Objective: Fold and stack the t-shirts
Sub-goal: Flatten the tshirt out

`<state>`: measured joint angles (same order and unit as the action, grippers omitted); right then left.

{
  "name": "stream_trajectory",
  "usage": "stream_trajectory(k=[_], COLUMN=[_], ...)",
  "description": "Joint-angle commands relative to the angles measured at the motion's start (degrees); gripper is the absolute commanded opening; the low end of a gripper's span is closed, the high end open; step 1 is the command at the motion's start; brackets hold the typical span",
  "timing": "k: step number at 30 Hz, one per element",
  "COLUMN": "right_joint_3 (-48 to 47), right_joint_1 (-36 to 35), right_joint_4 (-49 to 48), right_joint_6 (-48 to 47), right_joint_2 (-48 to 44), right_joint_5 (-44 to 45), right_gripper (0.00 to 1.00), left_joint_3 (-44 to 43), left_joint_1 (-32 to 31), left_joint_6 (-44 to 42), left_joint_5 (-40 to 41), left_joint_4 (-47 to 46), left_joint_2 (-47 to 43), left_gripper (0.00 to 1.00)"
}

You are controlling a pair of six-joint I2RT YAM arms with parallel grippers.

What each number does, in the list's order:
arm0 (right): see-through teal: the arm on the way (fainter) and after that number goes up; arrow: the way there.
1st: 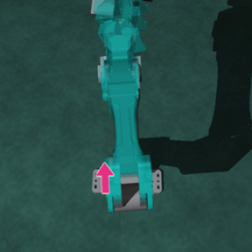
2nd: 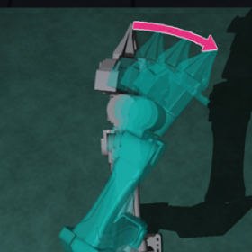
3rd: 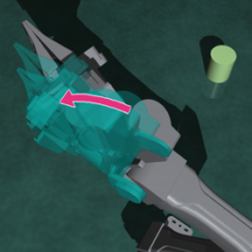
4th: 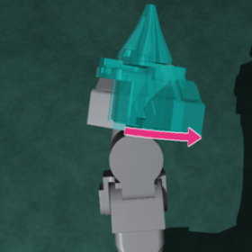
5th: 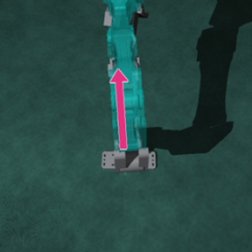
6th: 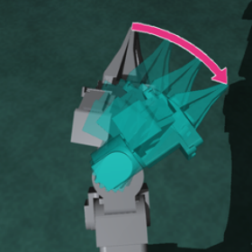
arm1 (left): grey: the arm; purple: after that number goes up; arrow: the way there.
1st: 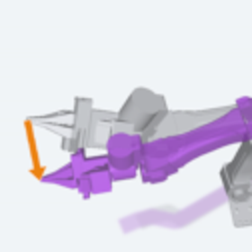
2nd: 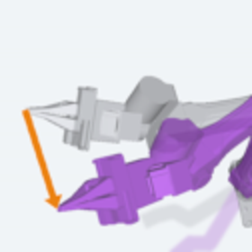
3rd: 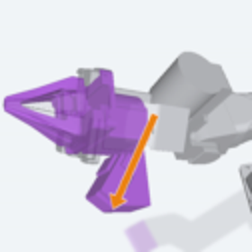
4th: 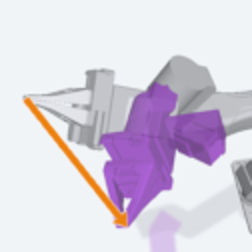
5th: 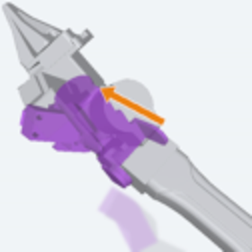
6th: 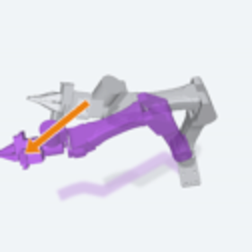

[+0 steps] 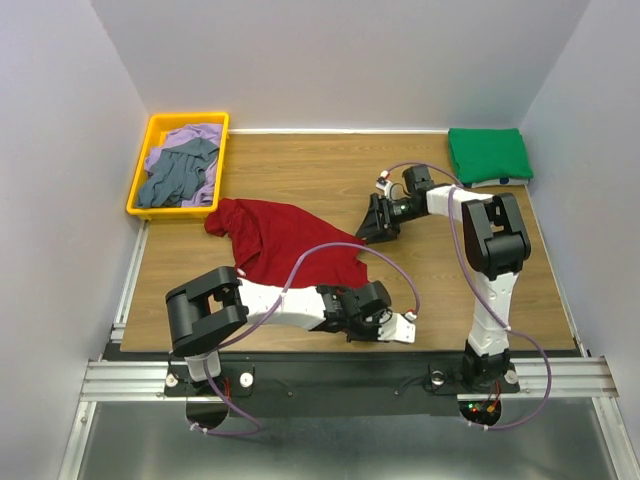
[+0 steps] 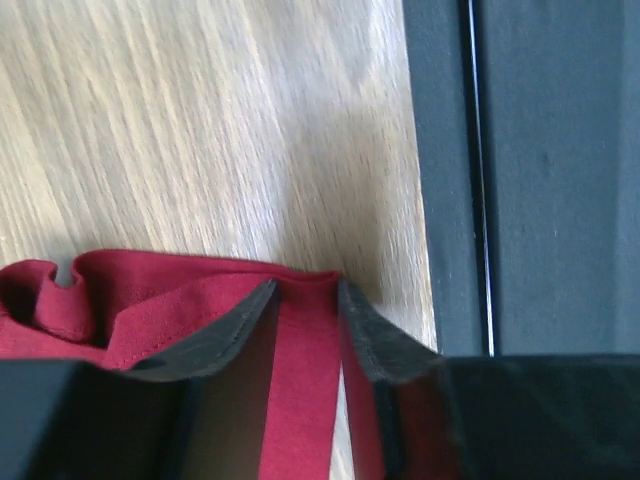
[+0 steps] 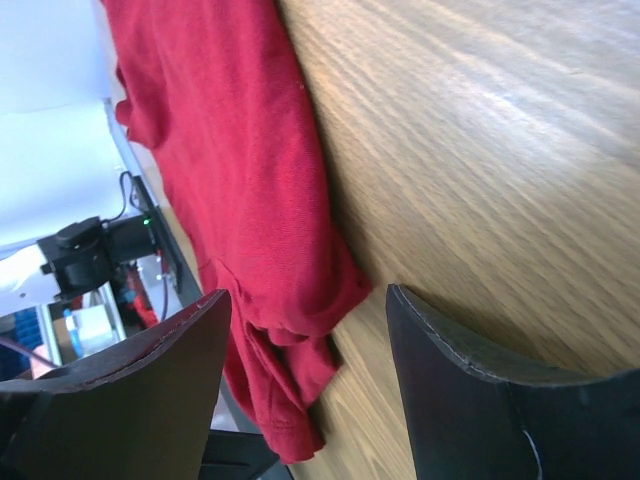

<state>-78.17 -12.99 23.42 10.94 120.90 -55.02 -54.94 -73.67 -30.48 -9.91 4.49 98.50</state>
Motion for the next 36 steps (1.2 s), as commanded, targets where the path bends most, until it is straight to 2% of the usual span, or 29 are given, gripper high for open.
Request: stream_trajectory(k=[1, 3, 4, 6, 9, 10, 13, 14, 19, 21, 24, 25, 31, 36], right_joint_3=[1.1, 1.1, 1.0, 0.8, 1.0, 1.1, 1.4, 1.6, 2.2, 2.3, 2.8, 2.8, 4.2, 6.8], right_joint_1=[-1.3, -1.4, -1.5, -1.5, -1.6, -1.7, -1.6, -1.6, -1.5, -1.5, -1.4, -1.4, -1.9, -4.0], right_joint_4=[-0.7, -0.7, -0.7, -0.7, -0.6, -0.6, -0.6, -0.6, -0.7, -0.5, -0.5, -0.5, -0.5, -0.6], right_joint_6=[0.0, 0.0, -0.1, -0.3, -0.8, -1.2, -2.1, -2.2, -5.3, -6.7, -10.5, -10.5, -13.3, -13.0], right_joint_2=[2.3, 2.6, 2.8, 3.1, 3.1, 3.0, 2.2, 1.3, -3.0, -4.6, -8.1, -8.1, -9.5, -12.6], right_joint_5=[1.3, 0.7, 0.4, 0.5, 0.4, 1.0, 2.6, 3.0, 6.9, 9.9, 15.4, 15.4, 13.2, 11.9], right_gripper=[0.70, 0.70, 0.69, 0.68, 0.67, 0.67, 0.69, 0.69, 0.72, 0.72, 0.73, 0.74, 0.73, 0.66], left_joint_3=[1.6, 1.9, 1.4, 0.8, -1.6, -3.6, -8.8, -9.7, -13.9, -16.3, -20.2, -20.2, -27.3, -34.0], left_joint_1=[-0.1, 0.2, 0.6, 2.0, 7.6, 11.2, 17.7, 22.4, 33.7, 38.4, 54.4, 57.2, 69.3, 72.6], left_joint_6=[0.6, 0.1, -0.1, -0.1, -0.6, -0.8, -3.6, -4.0, -6.6, -7.0, -5.5, -4.9, -0.6, 1.3], left_joint_5=[1.6, 1.4, 0.9, -2.6, -11.5, -14.4, -20.7, -21.3, -19.8, -19.0, -18.2, -17.6, -13.6, -13.0], left_joint_4=[-0.3, 0.9, 2.0, 5.1, 9.8, 13.4, 23.0, 24.8, 32.5, 33.6, 29.5, 28.2, 19.3, 17.9], left_joint_2=[1.3, 2.0, 2.0, -0.7, -7.4, -12.8, -21.1, -22.8, -32.5, -33.1, -33.5, -32.9, -25.6, -19.0], left_gripper=[0.34, 0.23, 0.11, 0.00, 0.00, 0.00, 0.00, 0.00, 0.00, 0.00, 0.00, 0.00, 0.00, 0.00])
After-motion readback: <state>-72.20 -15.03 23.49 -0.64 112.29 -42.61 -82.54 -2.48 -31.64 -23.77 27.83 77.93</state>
